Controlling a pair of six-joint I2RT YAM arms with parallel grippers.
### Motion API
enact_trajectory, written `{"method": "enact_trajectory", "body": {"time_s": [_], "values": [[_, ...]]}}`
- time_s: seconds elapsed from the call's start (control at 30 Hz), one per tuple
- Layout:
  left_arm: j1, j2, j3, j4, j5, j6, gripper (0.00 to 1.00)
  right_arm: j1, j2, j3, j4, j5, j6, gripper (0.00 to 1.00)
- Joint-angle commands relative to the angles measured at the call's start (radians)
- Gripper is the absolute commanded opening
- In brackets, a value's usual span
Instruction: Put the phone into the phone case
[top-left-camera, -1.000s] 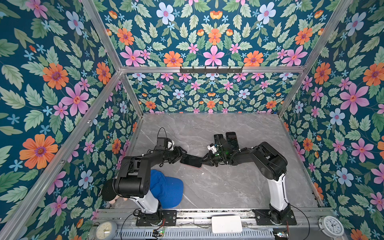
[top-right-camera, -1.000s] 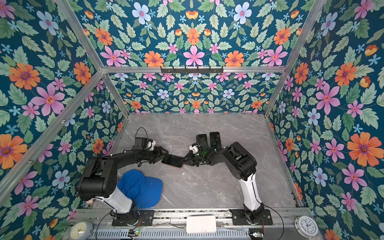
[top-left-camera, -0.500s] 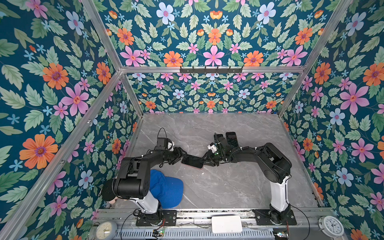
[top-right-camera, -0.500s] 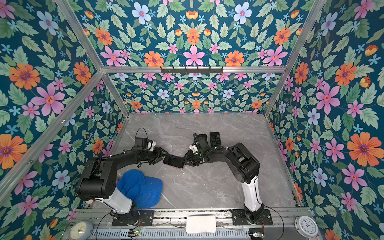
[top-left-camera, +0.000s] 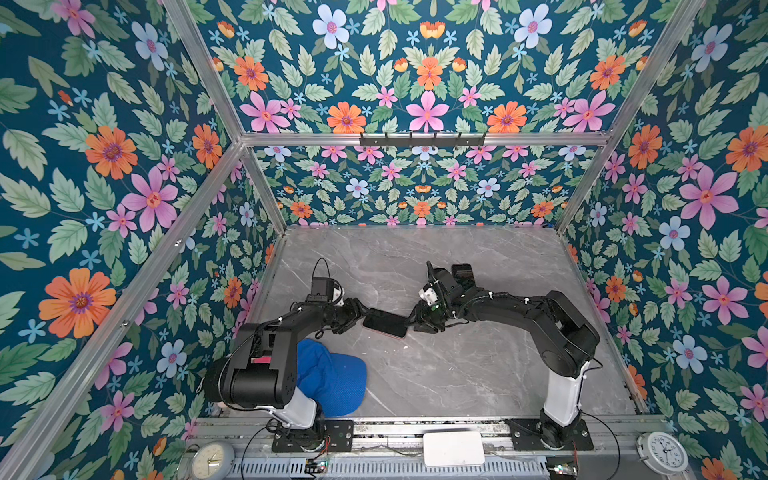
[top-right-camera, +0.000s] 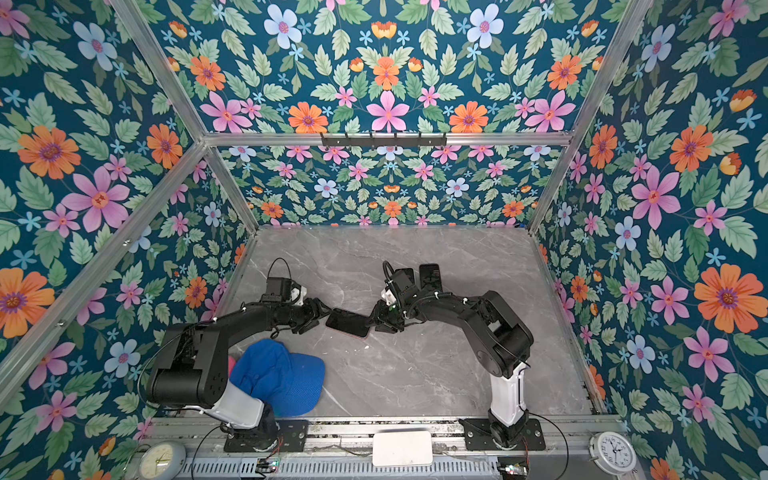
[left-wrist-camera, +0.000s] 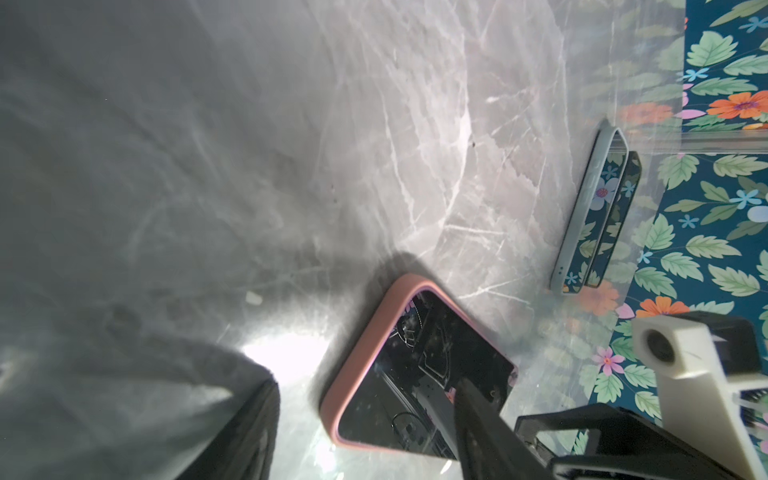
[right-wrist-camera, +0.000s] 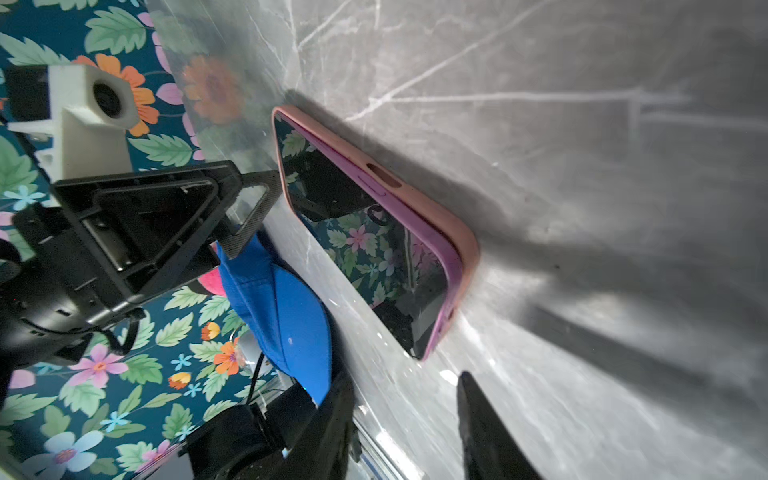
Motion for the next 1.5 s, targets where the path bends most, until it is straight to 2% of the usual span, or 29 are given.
{"method": "enact_trajectory", "body": {"time_s": [0.0,0.17,0.93,1.47], "values": [[-0.007,0.002,-0.005,-0.042,0.012,0.016,0.68,0.032,-0.014,0.004,-0.087,0.089,-0.047,0.38],[-0.010,0.029,0.005,-0.036,0.011,0.031,0.66,0.064,0.000,0.022,-0.099,0.138,-0.051,0.35],[-0.018,0.058,0.017,-0.021,0.021,0.035,0.58,0.091,0.077,0.107,-0.112,0.110,-0.059,0.16],[-0.037,0.056,0.006,-0.004,0.029,0.022,0.53,0.102,0.106,0.146,-0.110,0.103,-0.060,0.13]]}}
